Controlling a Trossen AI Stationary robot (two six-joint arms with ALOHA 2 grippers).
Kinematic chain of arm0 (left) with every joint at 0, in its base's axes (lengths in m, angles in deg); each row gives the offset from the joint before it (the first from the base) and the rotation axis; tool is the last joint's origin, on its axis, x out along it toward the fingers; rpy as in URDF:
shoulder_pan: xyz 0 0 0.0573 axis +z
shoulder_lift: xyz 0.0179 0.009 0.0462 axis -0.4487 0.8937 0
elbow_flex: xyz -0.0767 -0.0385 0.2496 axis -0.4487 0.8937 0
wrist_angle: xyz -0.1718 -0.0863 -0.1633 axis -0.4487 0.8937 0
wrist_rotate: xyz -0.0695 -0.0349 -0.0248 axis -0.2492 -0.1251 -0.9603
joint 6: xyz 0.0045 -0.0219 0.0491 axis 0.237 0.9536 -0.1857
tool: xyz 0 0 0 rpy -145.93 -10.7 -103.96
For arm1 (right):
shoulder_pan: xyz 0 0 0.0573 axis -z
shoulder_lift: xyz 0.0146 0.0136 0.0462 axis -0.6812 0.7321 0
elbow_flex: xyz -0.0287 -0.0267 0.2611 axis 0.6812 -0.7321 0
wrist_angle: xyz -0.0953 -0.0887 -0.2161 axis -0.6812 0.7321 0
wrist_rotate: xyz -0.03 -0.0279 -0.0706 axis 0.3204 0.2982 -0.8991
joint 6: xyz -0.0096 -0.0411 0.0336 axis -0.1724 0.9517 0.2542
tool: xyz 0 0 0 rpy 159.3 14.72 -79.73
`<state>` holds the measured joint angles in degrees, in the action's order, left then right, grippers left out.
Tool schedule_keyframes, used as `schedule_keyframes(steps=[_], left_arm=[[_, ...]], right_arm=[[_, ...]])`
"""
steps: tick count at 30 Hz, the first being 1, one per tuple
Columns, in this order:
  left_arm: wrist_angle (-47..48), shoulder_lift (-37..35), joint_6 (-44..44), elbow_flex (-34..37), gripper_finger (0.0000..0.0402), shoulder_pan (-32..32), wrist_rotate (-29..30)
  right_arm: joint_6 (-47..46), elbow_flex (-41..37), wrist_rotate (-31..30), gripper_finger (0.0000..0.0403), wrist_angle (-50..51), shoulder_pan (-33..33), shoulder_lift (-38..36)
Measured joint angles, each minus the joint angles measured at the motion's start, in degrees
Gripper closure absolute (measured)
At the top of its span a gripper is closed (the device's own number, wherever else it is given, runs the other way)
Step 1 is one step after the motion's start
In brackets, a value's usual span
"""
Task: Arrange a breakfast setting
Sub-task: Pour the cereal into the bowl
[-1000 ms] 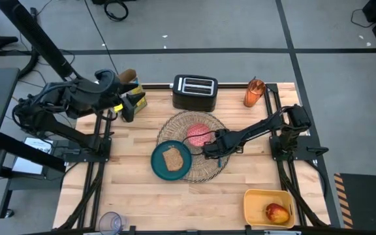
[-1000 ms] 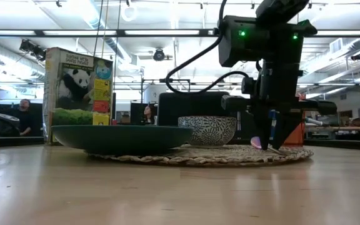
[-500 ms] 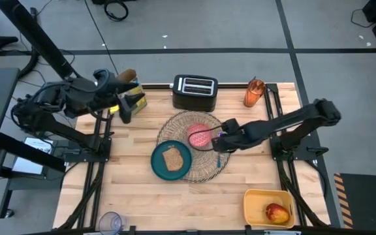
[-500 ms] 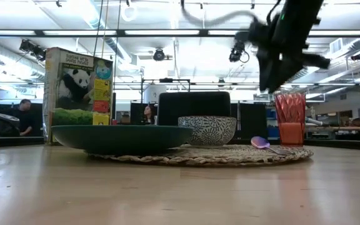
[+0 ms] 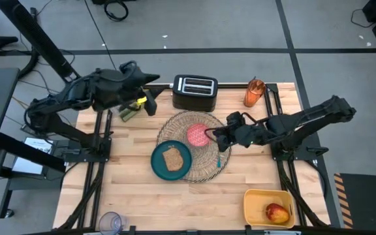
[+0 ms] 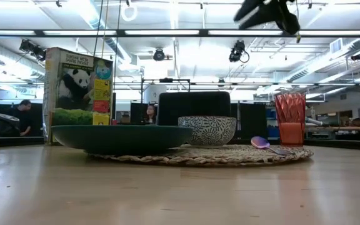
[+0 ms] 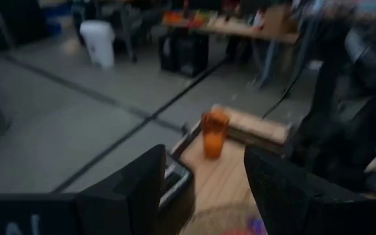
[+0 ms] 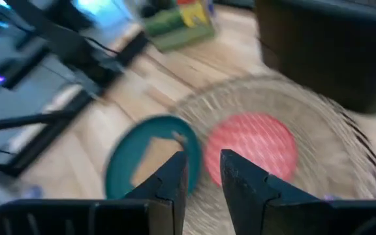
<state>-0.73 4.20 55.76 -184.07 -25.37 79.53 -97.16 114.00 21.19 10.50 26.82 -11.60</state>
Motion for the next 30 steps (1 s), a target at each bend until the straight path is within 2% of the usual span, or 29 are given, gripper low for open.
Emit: schedule_keyframes(steps=[4,8,14,19,23,26,30], left_arm=[[7.6,-0.2,3.6,0.0,0.0184,3.0,0.0],[14.5,-0.3,6.9,0.0,0.0184,6.5,0.0],[35.0,-1.0,15.2,0.0,0.0184,8.8,-0.7],[46.8,-1.2,22.2,0.0,0.0174,9.3,-2.2],[47.8,-1.2,24.9,0.1,0.0134,9.3,-6.6],[47.9,-1.1,24.8,0.1,0.0108,10.1,-6.3],[47.7,-1.0,21.4,0.1,0.0101,16.2,-5.6]], right_arm=[[3.7,0.0,0.2,0.0282,-4.3,1.0,-1.5],[4.3,0.0,0.9,0.0246,-5.9,2.6,-1.8],[5.9,0.0,7.1,0.0181,-6.6,2.4,-1.5],[11.6,0.0,7.5,0.0148,-8.9,-0.6,-1.5],[14.3,0.0,7.2,0.0138,-8.9,-1.8,-1.5],[15.0,0.0,7.2,0.0137,-8.9,-1.9,-1.5],[15.0,0.0,7.2,0.0139,-8.9,-1.9,-1.5]])
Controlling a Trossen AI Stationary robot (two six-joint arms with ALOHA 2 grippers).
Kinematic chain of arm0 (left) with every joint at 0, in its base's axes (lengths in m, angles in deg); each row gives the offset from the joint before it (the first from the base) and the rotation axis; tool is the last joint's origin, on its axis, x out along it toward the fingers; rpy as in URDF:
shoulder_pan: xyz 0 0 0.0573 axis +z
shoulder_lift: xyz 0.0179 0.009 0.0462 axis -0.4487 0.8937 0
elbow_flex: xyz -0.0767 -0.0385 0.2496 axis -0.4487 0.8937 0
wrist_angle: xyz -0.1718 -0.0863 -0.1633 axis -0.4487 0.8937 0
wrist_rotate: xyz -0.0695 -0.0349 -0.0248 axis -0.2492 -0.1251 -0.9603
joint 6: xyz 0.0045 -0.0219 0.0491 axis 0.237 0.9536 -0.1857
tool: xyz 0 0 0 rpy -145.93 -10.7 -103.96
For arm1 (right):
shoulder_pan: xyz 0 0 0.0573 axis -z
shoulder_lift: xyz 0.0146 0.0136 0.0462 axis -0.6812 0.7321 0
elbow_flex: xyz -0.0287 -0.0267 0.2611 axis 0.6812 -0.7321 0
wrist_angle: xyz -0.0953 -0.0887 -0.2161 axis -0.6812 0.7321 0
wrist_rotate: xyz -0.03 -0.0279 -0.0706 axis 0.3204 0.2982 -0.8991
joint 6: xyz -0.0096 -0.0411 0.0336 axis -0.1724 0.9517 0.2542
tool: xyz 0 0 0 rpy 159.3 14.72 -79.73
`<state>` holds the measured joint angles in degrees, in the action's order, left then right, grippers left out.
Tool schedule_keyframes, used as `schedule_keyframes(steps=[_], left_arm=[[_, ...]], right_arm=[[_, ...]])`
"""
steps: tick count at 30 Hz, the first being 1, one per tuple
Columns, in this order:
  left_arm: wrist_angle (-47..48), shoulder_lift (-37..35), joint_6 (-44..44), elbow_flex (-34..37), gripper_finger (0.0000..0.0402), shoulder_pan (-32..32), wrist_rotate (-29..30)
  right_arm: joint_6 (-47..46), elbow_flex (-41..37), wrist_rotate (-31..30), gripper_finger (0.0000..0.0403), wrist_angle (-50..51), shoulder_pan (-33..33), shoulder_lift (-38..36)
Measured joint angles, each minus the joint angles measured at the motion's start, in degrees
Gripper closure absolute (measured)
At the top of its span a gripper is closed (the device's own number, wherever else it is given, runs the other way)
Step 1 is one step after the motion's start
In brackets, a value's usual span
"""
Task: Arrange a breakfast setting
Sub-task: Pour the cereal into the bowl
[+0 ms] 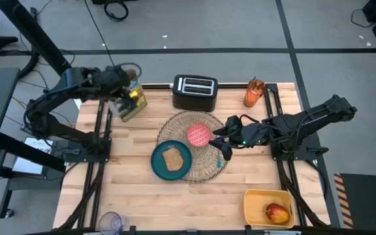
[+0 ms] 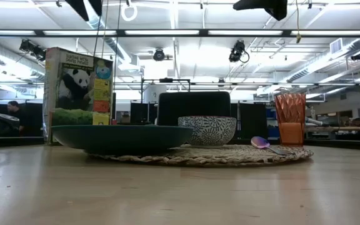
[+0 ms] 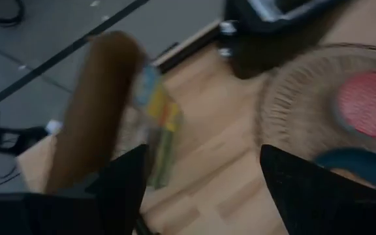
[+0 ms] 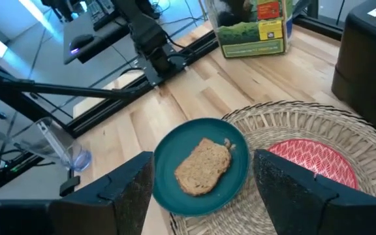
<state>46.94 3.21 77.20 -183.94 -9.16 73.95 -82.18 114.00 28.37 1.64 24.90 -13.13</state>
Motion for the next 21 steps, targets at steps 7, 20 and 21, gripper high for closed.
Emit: schedule_keyframes(steps=[7,20,21], left_arm=[[-0.2,3.7,-7.9,0.1,0.0108,13.6,-2.8],[-1.4,16.9,-19.7,0.1,0.0114,23.9,-12.8],[-1.2,17.8,-20.3,0.1,0.0118,24.5,-12.9]], right_arm=[[-0.3,0.0,0.1,0.0139,0.0,0.0,0.0],[-1.3,0.0,0.8,0.0139,-0.6,0.0,0.0],[-0.5,0.0,1.5,0.0139,-0.8,0.1,0.0]])
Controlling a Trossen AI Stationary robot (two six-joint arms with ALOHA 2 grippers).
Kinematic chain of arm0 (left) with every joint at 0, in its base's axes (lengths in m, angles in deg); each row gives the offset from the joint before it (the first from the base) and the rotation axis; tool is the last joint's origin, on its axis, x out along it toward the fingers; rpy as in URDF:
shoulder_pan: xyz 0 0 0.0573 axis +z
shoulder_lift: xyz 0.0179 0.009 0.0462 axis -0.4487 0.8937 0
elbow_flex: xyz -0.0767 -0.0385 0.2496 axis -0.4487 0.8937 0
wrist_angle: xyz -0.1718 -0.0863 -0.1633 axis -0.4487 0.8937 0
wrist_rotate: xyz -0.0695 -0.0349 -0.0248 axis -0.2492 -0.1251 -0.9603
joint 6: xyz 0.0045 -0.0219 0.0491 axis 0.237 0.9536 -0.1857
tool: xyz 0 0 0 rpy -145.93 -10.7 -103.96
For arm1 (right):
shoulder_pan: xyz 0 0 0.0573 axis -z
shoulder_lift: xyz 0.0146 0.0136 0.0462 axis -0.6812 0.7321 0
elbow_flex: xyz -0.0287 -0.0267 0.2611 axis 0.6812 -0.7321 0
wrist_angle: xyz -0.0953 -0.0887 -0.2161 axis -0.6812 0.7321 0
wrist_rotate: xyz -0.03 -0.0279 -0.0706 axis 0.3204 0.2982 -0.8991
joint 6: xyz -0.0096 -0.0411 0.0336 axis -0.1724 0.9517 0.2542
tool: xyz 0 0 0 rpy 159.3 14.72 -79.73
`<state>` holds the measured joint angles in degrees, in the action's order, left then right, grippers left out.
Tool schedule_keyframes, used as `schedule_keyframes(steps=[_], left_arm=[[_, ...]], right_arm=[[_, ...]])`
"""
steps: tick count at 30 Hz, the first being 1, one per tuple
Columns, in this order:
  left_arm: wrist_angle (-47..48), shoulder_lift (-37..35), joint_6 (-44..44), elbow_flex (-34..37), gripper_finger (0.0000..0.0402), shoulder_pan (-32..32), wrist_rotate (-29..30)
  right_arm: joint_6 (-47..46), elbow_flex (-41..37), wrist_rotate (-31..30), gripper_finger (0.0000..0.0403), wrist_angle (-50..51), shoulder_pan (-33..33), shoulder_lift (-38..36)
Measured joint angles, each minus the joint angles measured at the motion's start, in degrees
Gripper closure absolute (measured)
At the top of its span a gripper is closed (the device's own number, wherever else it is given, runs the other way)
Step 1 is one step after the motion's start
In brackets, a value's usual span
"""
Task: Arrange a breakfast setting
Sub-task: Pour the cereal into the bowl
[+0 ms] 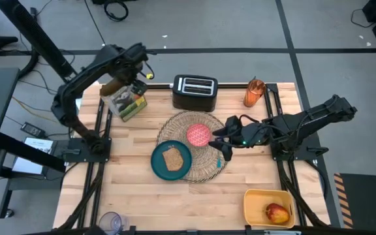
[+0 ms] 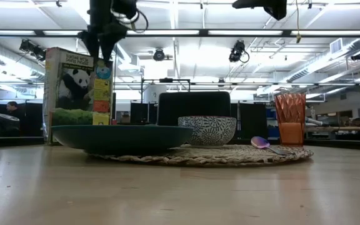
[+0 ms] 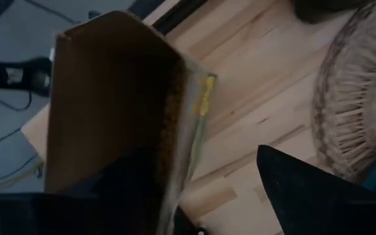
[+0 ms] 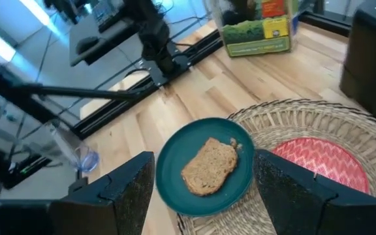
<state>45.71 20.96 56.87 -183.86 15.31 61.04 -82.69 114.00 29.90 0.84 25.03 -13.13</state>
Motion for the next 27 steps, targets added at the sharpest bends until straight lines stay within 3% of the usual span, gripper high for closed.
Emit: schedule_keyframes(steps=[6,14,21,27], left_arm=[[-0.4,3.7,-4.1,0.0,0.0190,1.9,-1.4],[-0.8,4.7,-2.0,0.0,0.0381,1.9,-0.4],[1.5,-2.2,-0.7,0.0,0.0395,-1.6,-2.4],[1.5,-10.9,0.2,0.0,0.0398,-6.7,-2.7]], right_arm=[[9.9,0.0,3.7,0.0140,-5.0,3.7,0.0],[31.0,0.0,12.4,0.0143,-20.5,14.0,-0.2],[34.6,0.0,16.9,0.0147,-19.0,21.4,-0.1],[33.2,0.0,17.2,0.0103,-15.7,24.5,-0.1]])
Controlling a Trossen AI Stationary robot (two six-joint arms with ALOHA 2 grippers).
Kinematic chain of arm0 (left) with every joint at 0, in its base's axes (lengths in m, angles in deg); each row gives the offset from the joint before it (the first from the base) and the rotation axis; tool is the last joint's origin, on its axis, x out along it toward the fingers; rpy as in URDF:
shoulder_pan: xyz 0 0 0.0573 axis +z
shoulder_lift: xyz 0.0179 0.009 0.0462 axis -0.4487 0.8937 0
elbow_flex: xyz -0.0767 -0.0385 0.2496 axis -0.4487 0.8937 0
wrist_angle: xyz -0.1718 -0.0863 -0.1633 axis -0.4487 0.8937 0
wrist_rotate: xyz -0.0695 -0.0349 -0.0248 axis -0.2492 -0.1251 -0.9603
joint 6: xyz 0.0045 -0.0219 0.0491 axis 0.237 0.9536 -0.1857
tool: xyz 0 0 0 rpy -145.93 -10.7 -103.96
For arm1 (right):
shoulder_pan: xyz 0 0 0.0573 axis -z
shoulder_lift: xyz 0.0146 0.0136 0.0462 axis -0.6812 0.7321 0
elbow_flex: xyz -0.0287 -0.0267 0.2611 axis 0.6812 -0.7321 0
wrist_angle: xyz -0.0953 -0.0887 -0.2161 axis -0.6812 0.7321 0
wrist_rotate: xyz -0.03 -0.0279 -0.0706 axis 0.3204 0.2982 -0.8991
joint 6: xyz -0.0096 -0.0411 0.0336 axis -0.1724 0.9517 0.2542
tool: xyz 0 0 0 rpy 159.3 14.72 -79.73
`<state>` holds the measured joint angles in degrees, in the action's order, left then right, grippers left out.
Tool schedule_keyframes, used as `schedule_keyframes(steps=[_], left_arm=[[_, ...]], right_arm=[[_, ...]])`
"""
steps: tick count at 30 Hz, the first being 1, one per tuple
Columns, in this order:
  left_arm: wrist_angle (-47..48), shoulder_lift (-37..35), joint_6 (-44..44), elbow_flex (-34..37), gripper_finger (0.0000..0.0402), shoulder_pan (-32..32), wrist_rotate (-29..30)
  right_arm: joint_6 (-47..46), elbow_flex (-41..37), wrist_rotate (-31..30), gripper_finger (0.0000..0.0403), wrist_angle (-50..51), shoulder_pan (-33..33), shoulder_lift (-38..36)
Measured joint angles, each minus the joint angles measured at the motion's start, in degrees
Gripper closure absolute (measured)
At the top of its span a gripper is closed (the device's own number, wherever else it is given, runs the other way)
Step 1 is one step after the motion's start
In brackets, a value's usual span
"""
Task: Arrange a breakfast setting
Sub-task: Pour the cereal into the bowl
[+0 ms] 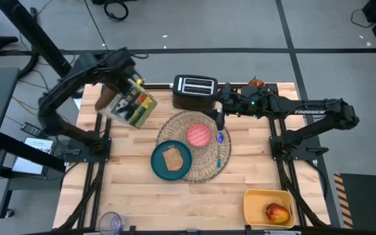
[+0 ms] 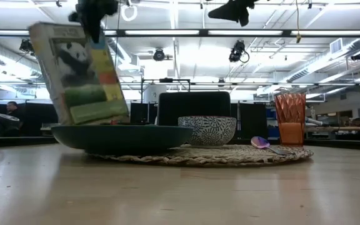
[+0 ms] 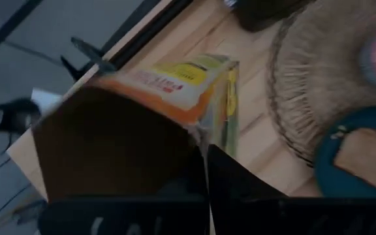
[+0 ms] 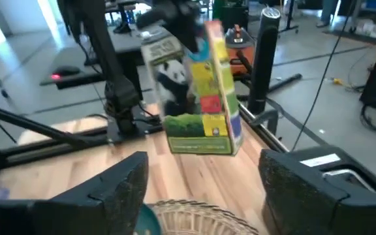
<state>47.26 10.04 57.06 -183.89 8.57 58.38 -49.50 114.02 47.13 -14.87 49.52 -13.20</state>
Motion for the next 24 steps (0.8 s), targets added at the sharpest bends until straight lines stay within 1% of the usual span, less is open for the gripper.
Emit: schedule_keyframes(steps=[1,2,4,7,9,11,13,17,21,24], left_arm=[[0.0,-1.4,0.2,0.0,0.0398,-0.8,-0.3],[0.0,-2.9,0.2,0.0,0.0398,-1.5,-0.7],[0.0,-5.5,0.3,0.0,0.0398,-2.9,-1.2],[0.0,-8.8,0.6,0.0,0.0398,-5.3,-2.3],[-0.6,-10.9,0.5,0.0,0.0399,-6.6,-3.9],[-1.9,-12.8,0.6,0.0,0.0399,-7.7,-7.1],[-3.9,-14.3,0.6,0.0,0.0399,-8.4,-10.3],[-8.6,-16.9,1.2,0.0,0.0399,-9.6,-15.3],[-13.4,-18.6,2.4,0.0,0.0399,-10.2,-19.8],[-15.7,-19.7,3.6,0.0,0.0399,-10.8,-23.5]], right_arm=[[-1.0,-0.2,0.0,0.0093,-0.5,0.3,0.0],[-2.3,-1.4,0.0,0.0084,-3.3,0.5,0.0],[-5.4,-6.6,0.7,0.0068,-13.4,0.7,-0.1],[-10.7,-16.8,0.9,0.0055,-31.5,0.6,1.2],[-13.3,-22.0,-1.1,0.0053,-41.0,-0.1,3.2],[-14.7,-24.4,-3.1,0.0053,-48.8,-0.9,6.6],[-16.5,-25.1,-3.9,0.0053,-54.5,-1.6,11.0],[-18.3,-24.0,-1.6,0.0053,-64.8,-2.8,22.6],[-18.7,-20.7,-1.7,0.0055,-78.1,-3.2,34.2],[-20.3,-17.2,-0.5,0.0056,-86.3,-2.9,40.6]])
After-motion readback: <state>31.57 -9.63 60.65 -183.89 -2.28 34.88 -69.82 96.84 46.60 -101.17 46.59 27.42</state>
